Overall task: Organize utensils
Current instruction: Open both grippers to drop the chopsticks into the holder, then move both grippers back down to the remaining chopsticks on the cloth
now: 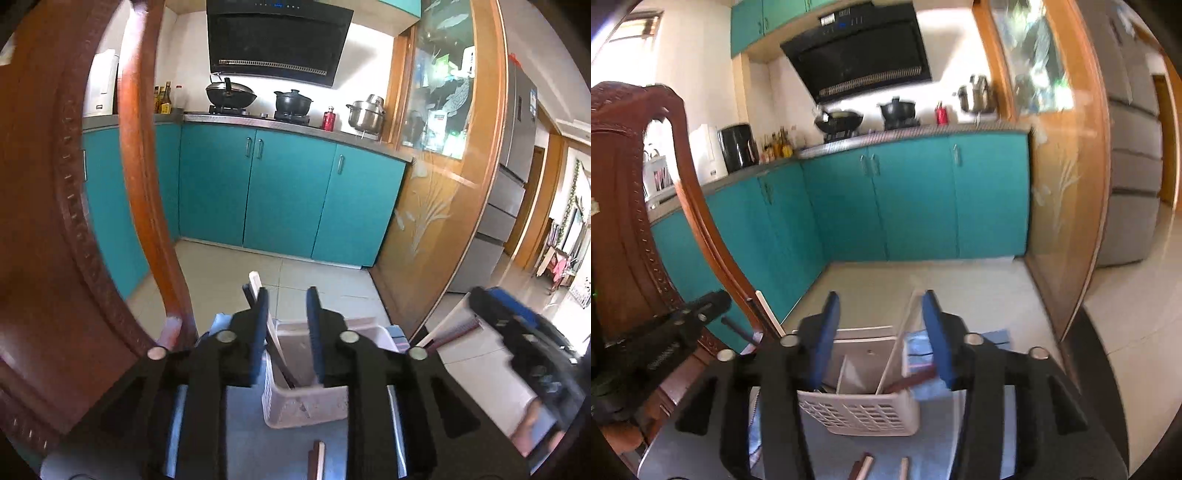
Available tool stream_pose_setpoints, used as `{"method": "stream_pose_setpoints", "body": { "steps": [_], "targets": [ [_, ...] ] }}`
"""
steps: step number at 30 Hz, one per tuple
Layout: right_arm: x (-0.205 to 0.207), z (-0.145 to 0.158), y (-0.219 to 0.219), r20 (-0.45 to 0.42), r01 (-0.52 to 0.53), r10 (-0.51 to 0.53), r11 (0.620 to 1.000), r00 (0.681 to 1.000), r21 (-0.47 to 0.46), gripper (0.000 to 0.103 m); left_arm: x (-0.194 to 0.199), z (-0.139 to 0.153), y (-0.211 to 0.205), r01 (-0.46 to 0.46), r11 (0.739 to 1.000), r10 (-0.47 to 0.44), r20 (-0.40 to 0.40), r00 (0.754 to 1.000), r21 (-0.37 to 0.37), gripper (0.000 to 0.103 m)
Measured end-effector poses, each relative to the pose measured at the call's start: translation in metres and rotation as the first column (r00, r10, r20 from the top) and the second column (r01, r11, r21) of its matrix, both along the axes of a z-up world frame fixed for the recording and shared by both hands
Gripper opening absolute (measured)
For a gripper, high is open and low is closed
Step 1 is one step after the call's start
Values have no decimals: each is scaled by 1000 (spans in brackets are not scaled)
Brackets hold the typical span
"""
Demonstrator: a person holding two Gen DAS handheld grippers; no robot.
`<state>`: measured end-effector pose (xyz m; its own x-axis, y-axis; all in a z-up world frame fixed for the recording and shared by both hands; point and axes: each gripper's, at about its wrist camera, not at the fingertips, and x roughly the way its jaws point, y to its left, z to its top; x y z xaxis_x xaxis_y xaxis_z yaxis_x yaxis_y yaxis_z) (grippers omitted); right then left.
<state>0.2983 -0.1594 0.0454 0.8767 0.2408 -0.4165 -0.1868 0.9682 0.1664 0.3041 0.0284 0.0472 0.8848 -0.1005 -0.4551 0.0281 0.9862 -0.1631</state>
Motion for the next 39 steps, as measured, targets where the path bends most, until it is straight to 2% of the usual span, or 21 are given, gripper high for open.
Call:
{"method": "stream_pose_setpoints", "body": {
  "steps": [2, 4, 6, 8, 9, 11, 12, 13, 15, 16, 18, 19, 22, 25, 28, 31, 34, 36, 39],
  "targets": [
    [-23, 7, -9, 31, 7, -7, 1000, 1000, -4, 47, -18, -3, 3, 17, 1000, -17, -11, 1000, -17, 29],
    [-53, 11, -23, 66, 15, -16, 1000, 998, 19, 47, -33, -14, -1, 42, 999, -42, -54, 998, 2, 29],
    [-76, 5, -34, 69, 14, -16, 999, 997, 36, 47, -40, -36, -6, 69, 997, -66, -134, 989, 23, 29],
    [-90, -13, -41, 40, 5, -6, 999, 999, 41, 47, -42, -67, -11, 99, 995, -91, -227, 970, 24, 29],
    [-92, -24, -42, 7, 4, -4, 999, 1000, 33, 47, -40, -90, -15, 118, 993, -107, -291, 951, 19, 29],
    [-82, -58, -38, -143, -7, 3, 1000, 990, -27, 47, -38, -131, -26, 157, 987, -132, -405, 905, 28, 29],
    [-72, -77, -36, -225, -16, 5, 999, 974, -49, 47, -35, -153, -36, 189, 981, -144, -465, 873, 52, 29],
    [-59, -102, -34, -333, -19, -2, 998, 943, -59, 47, -33, -165, -45, 207, 975, -144, -492, 859, 77, 29],
    [-43, -141, -34, -475, -21, -1, 999, 880, -41, 47, -34, -190, -60, 250, 961, -150, -537, 830, 119, 34],
    [-38, -153, -33, -515, -23, -2, 999, 857, -41, 47, -35, -200, -66, 271, 955, -163, -555, 816, 117, 40],
    [-34, -164, -30, -547, -26, -12, 998, 837, -62, 47, -29, -216, -73, 283, 951, -158, -589, 793, 126, 42],
    [-34, -167, -29, -549, -29, -13, 997, 836, -68, 47, -30, -219, -74, 275, 951, -148, -573, 806, 141, 41],
    [-32, -165, -25, -543, -39, -4, 997, 840, -67, 47, -26, -218, -70, 243, 964, -140, -568, 811, 110, 19],
    [-32, -168, -18, -539, -47, -6, 995, 842, -84, 47, -26, -214, -59, 203, 978, -143, -563, 814, 45, 18],
    [-32, -172, -17, -549, -51, -13, 993, 835, -102, 47, -33, -195, -47, 185, 983, -161, -513, 843, -4, 19],
    [-30, -177, -19, -560, -51, -21, 992, 828, -112, 47, -46, -175, -41, 192, 980, -195, -468, 862, -53, 19],
    [-30, -180, -18, -567, -53, -23, 992, 823, -118, 47, -51, -165, -30, 169, 984, -180, -445, 877, -65, 25],
    [-29, -182, -17, -570, -55, -24, 991, 821, -122, 47, -53, -166, -20, 139, 988, -152, -456, 877, -62, 27],
    [-28, -186, -12, -576, -69, -24, 988, 817, -138, 47, -44, -180, -13, 105, 994, -105, -503, 858, -28, 27]
  ]
}}
